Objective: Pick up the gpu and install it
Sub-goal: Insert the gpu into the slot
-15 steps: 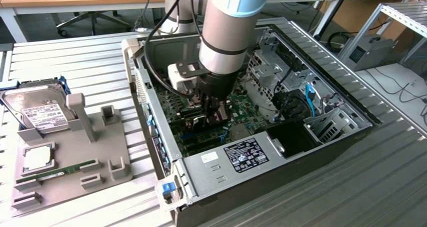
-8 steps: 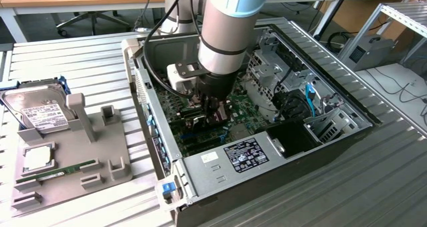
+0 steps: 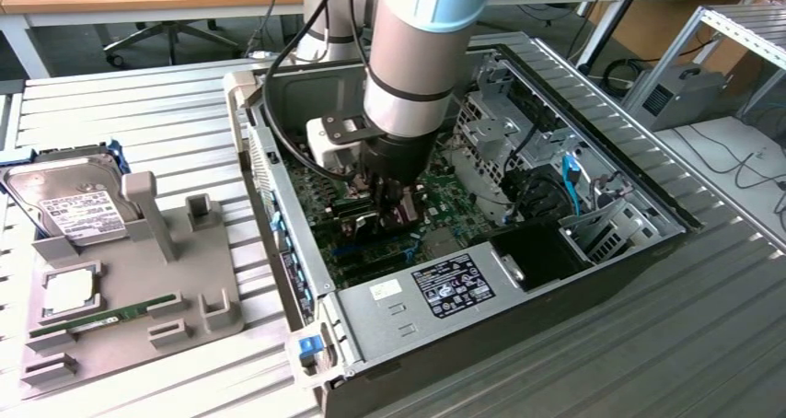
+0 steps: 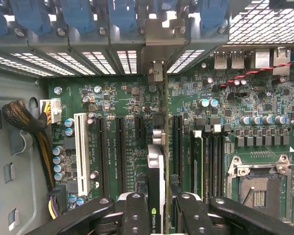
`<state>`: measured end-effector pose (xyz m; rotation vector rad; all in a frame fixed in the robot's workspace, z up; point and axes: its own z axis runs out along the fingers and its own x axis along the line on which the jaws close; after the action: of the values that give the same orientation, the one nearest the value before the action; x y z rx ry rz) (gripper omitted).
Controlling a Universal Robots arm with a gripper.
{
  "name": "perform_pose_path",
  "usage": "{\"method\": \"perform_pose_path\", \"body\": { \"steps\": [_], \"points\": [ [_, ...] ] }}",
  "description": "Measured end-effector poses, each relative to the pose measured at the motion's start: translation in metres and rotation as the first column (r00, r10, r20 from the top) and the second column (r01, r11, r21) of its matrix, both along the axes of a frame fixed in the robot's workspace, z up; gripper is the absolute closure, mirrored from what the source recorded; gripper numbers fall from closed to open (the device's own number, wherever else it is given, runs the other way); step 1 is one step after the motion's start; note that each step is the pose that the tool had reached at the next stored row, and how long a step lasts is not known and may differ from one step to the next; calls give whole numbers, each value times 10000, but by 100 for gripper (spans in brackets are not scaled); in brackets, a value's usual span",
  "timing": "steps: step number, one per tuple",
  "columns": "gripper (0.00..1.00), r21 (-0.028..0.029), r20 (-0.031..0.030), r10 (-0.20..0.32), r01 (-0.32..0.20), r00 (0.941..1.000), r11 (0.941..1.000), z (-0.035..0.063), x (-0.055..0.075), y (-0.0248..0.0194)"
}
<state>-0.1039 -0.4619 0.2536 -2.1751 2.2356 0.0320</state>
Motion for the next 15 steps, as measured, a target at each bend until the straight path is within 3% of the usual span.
{"method": "perform_pose_path", "body": {
  "steps": [2,15],
  "points": [
    [73,2,29,19,-19,10000,10000,-2,1,0],
    [73,-1,64,129,-129,9999,9999,-1,-16,0]
  ]
}}
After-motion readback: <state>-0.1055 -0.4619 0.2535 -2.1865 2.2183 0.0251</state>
